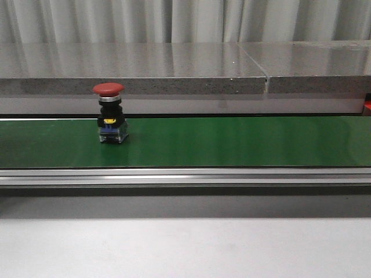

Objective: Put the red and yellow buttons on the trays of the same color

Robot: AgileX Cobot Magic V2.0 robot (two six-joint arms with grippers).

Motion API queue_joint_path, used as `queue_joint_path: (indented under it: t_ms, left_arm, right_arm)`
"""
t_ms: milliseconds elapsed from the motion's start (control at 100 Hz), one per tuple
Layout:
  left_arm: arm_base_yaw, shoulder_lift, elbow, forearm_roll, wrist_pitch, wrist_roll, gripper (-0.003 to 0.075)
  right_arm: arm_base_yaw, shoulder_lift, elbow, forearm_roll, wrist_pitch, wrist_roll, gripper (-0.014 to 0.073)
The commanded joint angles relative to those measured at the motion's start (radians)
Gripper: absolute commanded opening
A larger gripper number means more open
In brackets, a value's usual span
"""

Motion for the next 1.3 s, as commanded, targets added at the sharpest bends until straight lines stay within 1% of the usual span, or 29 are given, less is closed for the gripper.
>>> queue_joint_path:
  t_ms: [0, 120, 290, 460, 650, 800, 1000, 1150, 1290]
  left_arm:
    - [-0.048, -0.096, 0.020, -0.019, -0.097, 0.010, -0.0021]
    - [-0.087, -0.198, 0.106, -0.019, -0.162, 0.010, -0.0021]
    - [-0.093, -0.356, 0.237, -0.019, -0.217, 0.010, -0.0021]
    - [-0.093, -0.532, 0.348, -0.021, -0.217, 0.010, -0.0021]
    - [-0.093, -0.736, 0.453, -0.055, -0.213, 0.010, -0.0021]
    - [-0.093, -0.863, 0.494, -0.061, -0.155, 0.010, -0.0021]
    - [-0.093, -0.926, 0.501, -0.061, -0.099, 0.010, -0.0021]
    - [-0.093, -0.926, 0.501, -0.055, -0.091, 0.010, -0.0021]
    - [-0.093, -0.926, 0.501, -0.050, -0.091, 0.010, -0.0021]
  right_arm:
    - [0.001, 0.001, -0.025, 0.008, -0.068, -0.004, -0.0065]
    - [0.001, 0.001, -0.025, 0.008, -0.069, -0.004, -0.0065]
    - [0.001, 0.001, -0.025, 0.008, -0.069, -0.004, -0.0065]
    - [0.001, 0.001, -0.025, 0.008, -0.069, -0.004, -0.0065]
    - [0.001, 0.001, -0.025, 0.008, -0.068, -0.004, -0.0065]
    - [0.001, 0.001, -0.025, 0.020, -0.067, -0.002, -0.0065]
    - [0.001, 0.039, -0.066, 0.049, -0.005, -0.002, -0.0065]
    - [0.008, 0.132, -0.177, 0.052, 0.041, -0.002, -0.0065]
    - [0.033, 0.256, -0.292, 0.051, 0.048, -0.002, -0.0065]
